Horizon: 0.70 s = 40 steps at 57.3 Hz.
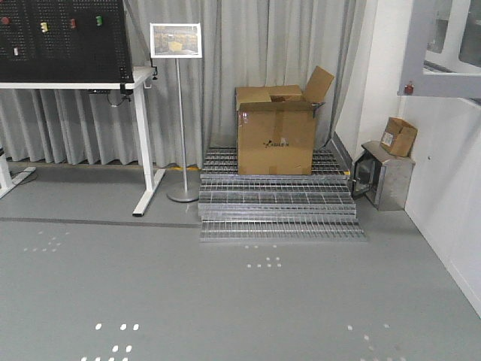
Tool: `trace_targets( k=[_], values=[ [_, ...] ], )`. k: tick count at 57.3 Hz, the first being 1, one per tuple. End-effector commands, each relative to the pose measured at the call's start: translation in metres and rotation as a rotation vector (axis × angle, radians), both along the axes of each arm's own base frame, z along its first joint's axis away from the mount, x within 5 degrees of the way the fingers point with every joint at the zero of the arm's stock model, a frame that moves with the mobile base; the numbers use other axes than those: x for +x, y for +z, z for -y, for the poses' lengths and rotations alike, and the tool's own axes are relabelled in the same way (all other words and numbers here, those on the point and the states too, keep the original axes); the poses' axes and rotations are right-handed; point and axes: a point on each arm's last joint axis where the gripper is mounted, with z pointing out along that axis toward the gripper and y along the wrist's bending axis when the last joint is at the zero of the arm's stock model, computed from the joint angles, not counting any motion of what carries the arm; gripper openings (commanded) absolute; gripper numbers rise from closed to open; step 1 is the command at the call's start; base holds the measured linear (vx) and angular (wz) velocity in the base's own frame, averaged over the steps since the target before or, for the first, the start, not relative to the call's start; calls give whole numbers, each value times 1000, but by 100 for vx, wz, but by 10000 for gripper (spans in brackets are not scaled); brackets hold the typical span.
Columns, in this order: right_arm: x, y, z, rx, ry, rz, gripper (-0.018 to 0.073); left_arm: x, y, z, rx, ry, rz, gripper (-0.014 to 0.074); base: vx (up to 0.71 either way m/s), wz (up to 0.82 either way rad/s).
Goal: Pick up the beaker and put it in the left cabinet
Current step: 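Drive the base to the open white cabinet with the blue tray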
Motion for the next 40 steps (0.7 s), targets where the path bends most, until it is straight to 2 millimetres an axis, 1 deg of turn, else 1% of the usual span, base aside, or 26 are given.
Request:
trace_targets(
  k=[1,25,40],
  values=[
    [-1,15,-3,-3,42,86,-6,-1,3,0,-33,-4,80,1,76,-4],
    [-1,15,-3,-3,42,86,-6,-1,3,0,-33,-4,80,1,75,-1],
    [-1,15,-3,-3,42,86,-6,-1,3,0,-33,-4,80,1,73,-10]
  ],
)
